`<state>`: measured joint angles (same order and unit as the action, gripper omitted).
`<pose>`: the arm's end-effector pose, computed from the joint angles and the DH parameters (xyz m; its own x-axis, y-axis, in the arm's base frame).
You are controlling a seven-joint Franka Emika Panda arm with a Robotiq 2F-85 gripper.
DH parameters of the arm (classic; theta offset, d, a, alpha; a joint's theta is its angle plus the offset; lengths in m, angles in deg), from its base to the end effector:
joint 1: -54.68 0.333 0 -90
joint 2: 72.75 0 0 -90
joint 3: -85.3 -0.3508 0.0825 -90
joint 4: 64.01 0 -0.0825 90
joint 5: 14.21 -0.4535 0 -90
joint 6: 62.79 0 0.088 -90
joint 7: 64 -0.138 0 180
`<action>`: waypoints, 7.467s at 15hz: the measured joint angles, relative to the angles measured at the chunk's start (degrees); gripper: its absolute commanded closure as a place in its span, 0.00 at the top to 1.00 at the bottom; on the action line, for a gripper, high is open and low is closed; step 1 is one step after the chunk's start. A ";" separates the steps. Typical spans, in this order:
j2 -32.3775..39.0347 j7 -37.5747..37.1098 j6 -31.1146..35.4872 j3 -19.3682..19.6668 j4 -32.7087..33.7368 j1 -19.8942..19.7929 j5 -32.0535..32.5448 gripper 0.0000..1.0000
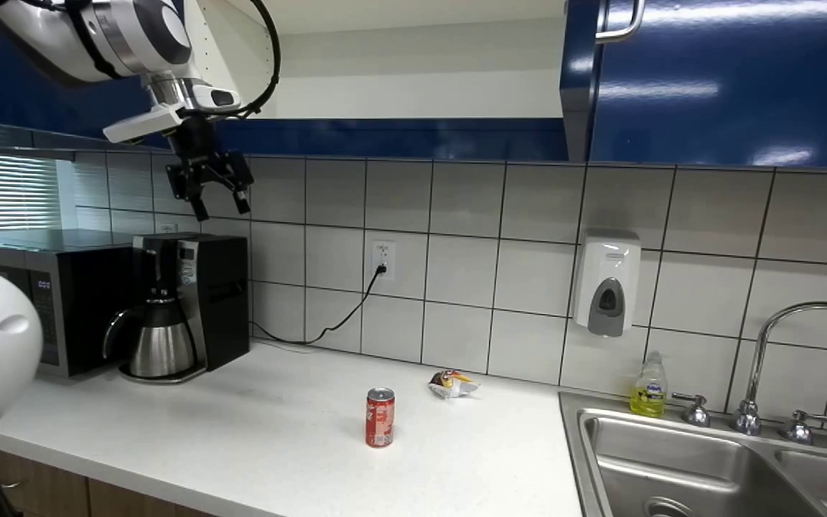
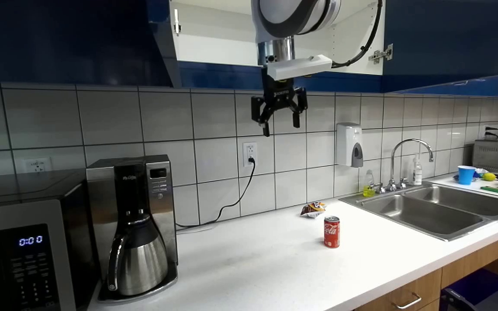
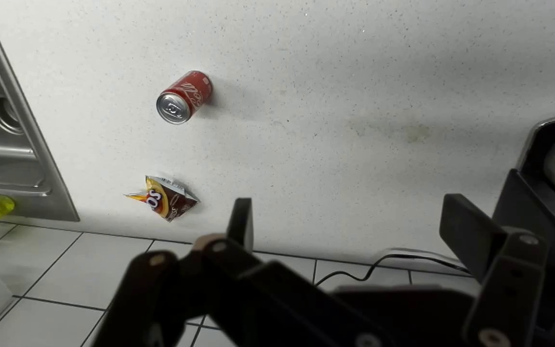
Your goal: Put the can in the top cabinet
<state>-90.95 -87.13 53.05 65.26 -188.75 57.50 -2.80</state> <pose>0.5001 0.2038 0.5127 0.9694 0.0855 0.2303 0.0338 -0.9750 0.2196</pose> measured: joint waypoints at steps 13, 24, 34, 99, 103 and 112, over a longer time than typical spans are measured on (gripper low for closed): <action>1.75 -0.98 0.95 4.34 -3.44 0.11 2.43 1.00; -6.37 -6.48 0.95 5.59 -15.45 -0.27 2.56 1.00; -3.28 -8.32 15.16 11.89 -29.11 -8.99 13.80 1.00; 40.79 -43.45 40.33 14.35 0.17 -7.53 47.77 0.42; 32.93 -30.81 39.13 14.25 -3.54 -2.72 34.44 0.42; 16.34 -12.79 27.13 13.79 -8.27 4.57 16.26 0.42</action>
<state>-74.60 -99.92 80.18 79.04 -197.02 62.07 13.46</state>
